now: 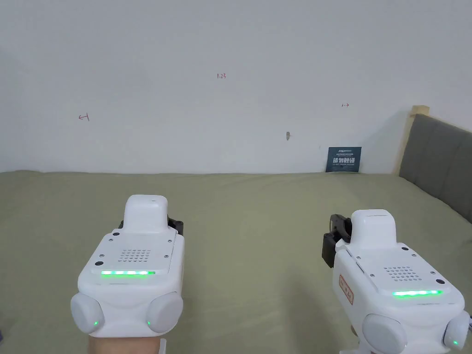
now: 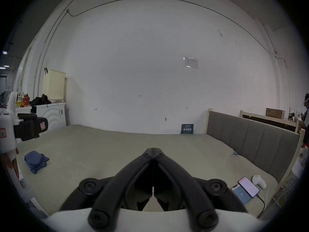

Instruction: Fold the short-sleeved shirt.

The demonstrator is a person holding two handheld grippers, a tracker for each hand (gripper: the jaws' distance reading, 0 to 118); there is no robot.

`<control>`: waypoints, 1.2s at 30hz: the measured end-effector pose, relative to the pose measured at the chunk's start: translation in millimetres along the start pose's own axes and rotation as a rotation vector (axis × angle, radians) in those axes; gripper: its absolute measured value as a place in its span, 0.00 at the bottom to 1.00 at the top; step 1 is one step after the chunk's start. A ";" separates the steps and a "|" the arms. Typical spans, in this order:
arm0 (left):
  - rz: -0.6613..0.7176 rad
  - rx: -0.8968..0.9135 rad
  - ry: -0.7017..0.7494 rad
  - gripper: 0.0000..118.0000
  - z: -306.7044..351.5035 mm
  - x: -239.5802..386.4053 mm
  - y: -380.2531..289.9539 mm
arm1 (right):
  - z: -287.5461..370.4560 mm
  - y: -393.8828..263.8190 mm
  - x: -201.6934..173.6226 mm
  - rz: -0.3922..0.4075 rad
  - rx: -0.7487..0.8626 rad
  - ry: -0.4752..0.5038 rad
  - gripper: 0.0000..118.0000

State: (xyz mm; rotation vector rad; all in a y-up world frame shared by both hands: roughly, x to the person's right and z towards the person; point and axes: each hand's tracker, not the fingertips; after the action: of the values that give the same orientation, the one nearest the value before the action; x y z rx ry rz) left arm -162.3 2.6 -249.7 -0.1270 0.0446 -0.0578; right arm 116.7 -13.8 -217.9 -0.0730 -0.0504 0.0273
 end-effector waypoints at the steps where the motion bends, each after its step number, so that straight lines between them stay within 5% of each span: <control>1: -0.001 -0.003 -0.002 0.00 -0.1 -1.8 -0.5 | -0.7 -0.1 -1.9 -0.004 -0.002 0.000 0.00; 5: -0.010 -0.024 0.003 0.01 -3.4 -7.2 -5.5 | -5.4 -1.9 -8.5 -0.003 -0.003 -0.001 0.03; 6: -0.013 -0.027 0.004 0.04 -4.5 -8.6 -6.4 | -6.0 -1.4 -9.8 -0.004 -0.003 0.001 0.10; 7: -0.018 -0.032 0.008 0.14 -5.6 -10.0 -6.8 | -6.9 -0.7 -11.1 -0.004 -0.004 0.001 0.25; 8: -0.019 -0.040 0.007 0.42 -7.2 -11.6 -6.8 | -7.8 0.2 -12.4 -0.003 -0.006 0.000 0.50; 12: 0.026 0.015 0.008 1.00 -9.2 -13.9 -12.4 | -11.0 0.7 -16.5 -0.032 -0.032 0.036 0.98; 36: -0.013 -0.028 0.035 1.00 4.0 -23.0 -6.3 | -3.3 6.6 -19.6 -0.006 0.009 0.008 1.00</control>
State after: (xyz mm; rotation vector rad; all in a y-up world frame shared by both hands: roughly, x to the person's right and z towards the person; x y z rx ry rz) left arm -185.4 -1.8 -244.0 -0.1545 0.0791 -0.0719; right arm 97.1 -8.0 -222.6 -0.0636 -0.0426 0.0214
